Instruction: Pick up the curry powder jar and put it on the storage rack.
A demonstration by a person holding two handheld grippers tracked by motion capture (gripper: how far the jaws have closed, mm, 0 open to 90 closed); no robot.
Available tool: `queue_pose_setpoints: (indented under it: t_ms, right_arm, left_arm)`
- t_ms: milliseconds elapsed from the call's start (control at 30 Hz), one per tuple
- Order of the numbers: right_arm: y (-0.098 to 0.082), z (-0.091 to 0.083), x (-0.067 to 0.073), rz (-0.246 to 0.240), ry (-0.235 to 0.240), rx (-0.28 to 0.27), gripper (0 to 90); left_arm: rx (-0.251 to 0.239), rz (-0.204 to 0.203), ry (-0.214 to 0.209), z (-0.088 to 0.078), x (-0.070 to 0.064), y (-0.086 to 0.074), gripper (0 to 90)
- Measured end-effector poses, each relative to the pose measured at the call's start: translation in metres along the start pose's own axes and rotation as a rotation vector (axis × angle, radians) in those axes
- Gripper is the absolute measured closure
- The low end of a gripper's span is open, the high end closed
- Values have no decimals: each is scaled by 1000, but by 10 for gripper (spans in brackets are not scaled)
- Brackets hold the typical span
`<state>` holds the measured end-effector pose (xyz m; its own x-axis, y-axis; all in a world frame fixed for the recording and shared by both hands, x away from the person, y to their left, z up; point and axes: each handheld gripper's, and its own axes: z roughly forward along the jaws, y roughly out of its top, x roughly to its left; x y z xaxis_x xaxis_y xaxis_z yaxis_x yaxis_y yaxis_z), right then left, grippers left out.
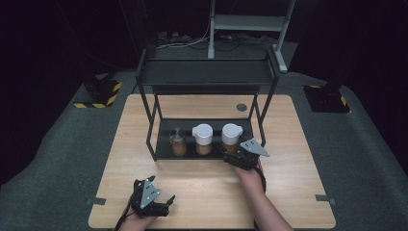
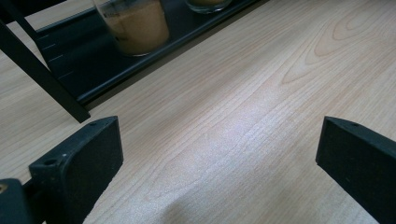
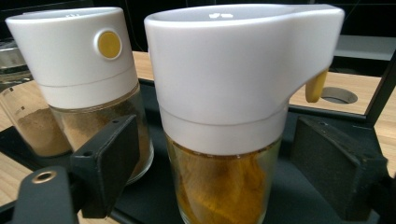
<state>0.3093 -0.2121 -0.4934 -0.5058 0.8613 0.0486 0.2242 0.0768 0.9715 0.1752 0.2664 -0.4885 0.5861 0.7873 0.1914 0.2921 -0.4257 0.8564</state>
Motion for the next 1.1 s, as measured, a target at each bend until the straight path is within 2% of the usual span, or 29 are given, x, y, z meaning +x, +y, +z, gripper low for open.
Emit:
queue_pose_setpoints:
  t_ms: [667, 1100]
  right_arm:
    - [8, -22, 5, -27, 27, -27, 0]
    - [18, -51, 6, -49, 41, -44, 0]
  left_arm:
    - [0, 7, 2, 0, -1, 0, 9]
    - [3, 10, 2, 0, -1, 1, 9]
